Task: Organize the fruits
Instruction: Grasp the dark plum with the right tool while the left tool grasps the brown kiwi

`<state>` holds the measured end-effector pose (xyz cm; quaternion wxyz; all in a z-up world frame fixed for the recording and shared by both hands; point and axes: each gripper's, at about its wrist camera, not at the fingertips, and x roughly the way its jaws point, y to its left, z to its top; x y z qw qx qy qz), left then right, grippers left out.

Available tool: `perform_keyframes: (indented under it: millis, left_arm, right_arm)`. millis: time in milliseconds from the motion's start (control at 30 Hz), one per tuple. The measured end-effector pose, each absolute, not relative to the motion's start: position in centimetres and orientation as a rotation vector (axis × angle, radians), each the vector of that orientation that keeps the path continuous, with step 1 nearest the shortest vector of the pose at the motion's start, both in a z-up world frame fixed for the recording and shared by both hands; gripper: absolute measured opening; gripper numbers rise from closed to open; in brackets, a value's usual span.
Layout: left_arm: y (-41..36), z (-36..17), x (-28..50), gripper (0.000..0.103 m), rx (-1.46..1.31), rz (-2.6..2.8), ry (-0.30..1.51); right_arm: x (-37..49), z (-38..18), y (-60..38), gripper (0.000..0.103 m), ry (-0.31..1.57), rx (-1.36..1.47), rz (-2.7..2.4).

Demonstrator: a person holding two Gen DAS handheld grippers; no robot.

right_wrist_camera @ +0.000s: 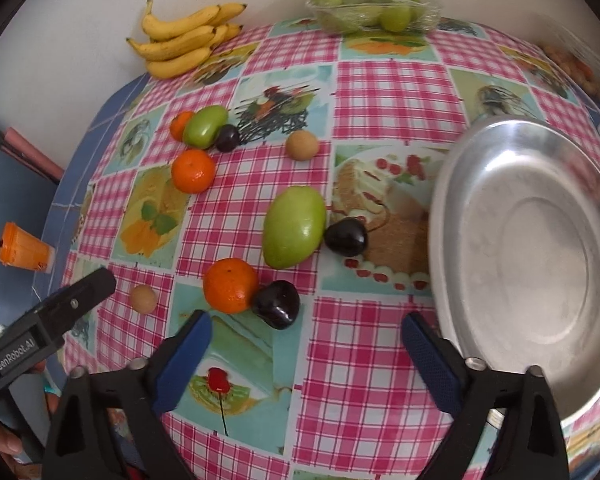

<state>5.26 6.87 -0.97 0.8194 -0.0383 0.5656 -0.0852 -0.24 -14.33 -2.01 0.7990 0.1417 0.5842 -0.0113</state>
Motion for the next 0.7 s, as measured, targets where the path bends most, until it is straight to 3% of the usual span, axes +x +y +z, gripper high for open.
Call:
perform_keyframes:
  millis: [300, 500, 567, 700]
  left_arm:
    - [6.3, -3.1, 6.0, 0.101, -0.093, -0.195, 1.293]
    - [5.1, -3.8, 5.8, 0.075, -0.077, -0.246, 1.322]
    - [4.7, -4.1, 5.8, 0.061, -0.073, -0.265, 1.331]
    - [4.0, -4.6, 5.8, 0.043, -0.06, -0.283, 1.347]
  right_arm:
    - [1.0, -3.3, -12.0, 0.062, 1.297, 0.207, 0.02]
    - [1.5, -3.8, -11.0, 0.048, 1.321, 0.153, 0.026]
    - [1.6, -3.9, -11.2, 0.044, 1.327, 0.161, 0.031]
    - [1.8, -3.7, -10.8, 0.034, 1.32, 0.146, 0.043]
